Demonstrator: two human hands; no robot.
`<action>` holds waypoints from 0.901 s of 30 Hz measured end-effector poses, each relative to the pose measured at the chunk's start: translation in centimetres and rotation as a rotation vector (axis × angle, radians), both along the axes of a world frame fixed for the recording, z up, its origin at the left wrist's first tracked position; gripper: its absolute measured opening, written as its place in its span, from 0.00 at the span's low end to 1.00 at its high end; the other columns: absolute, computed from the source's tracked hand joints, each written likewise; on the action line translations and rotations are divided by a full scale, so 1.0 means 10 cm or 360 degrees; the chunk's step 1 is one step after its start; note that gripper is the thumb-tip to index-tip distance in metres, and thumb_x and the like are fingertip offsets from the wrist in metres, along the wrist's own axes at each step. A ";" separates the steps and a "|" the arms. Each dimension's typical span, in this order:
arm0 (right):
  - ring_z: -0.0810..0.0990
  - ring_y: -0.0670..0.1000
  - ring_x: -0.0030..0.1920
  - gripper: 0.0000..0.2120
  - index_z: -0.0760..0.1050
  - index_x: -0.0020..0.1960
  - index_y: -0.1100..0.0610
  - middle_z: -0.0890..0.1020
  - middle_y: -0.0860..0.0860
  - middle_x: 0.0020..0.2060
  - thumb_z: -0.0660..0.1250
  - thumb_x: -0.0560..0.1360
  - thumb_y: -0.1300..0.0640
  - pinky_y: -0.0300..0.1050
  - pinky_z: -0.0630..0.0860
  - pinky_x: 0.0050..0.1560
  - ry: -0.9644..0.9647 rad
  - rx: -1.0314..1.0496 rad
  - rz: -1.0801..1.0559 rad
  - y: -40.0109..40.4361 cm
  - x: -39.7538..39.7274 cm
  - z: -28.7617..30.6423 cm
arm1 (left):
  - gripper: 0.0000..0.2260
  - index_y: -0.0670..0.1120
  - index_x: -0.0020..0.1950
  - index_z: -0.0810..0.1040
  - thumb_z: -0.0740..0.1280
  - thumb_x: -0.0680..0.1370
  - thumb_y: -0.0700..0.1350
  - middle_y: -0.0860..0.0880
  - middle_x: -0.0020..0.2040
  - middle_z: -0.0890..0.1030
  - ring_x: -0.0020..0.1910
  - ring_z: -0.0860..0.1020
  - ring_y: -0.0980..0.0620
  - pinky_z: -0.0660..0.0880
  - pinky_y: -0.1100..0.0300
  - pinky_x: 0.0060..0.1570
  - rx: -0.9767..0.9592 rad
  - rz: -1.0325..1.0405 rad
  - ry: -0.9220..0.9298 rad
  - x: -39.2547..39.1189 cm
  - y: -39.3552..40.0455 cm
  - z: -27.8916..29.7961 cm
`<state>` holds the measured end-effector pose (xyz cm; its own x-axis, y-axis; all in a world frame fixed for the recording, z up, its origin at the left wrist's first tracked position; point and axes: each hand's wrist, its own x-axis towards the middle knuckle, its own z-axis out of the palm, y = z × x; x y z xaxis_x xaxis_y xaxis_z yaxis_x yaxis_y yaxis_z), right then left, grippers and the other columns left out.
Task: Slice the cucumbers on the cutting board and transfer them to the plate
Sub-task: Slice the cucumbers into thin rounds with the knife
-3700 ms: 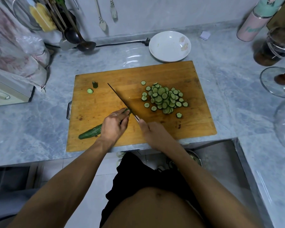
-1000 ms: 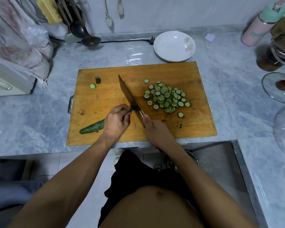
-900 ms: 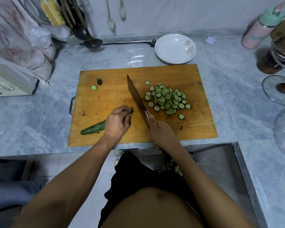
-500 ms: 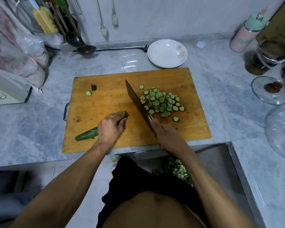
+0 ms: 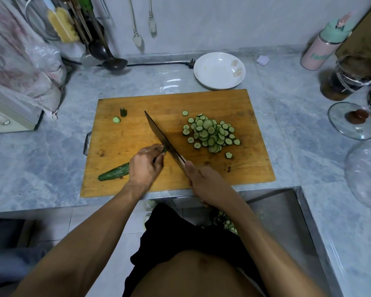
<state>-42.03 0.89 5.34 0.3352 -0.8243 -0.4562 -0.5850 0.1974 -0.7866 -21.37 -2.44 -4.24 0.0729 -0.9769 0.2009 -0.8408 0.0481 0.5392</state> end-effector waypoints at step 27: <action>0.76 0.53 0.29 0.30 0.67 0.30 0.56 0.74 0.51 0.26 0.50 0.82 0.37 0.48 0.74 0.36 0.0129 -0.0197 -0.0239 -0.15 -0.12 -0.24 | 0.10 0.42 0.54 0.85 0.72 0.73 0.38 0.45 0.54 0.83 0.51 0.82 0.48 0.74 0.63 0.57 -0.0085 -0.0065 0.0081 0.04 0.01 0.00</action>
<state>-43.20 -0.62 2.95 0.1705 -0.9138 -0.3686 -0.6184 0.1920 -0.7620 -20.95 -2.36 -4.29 0.0446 -0.9672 0.2500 -0.8093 0.1118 0.5767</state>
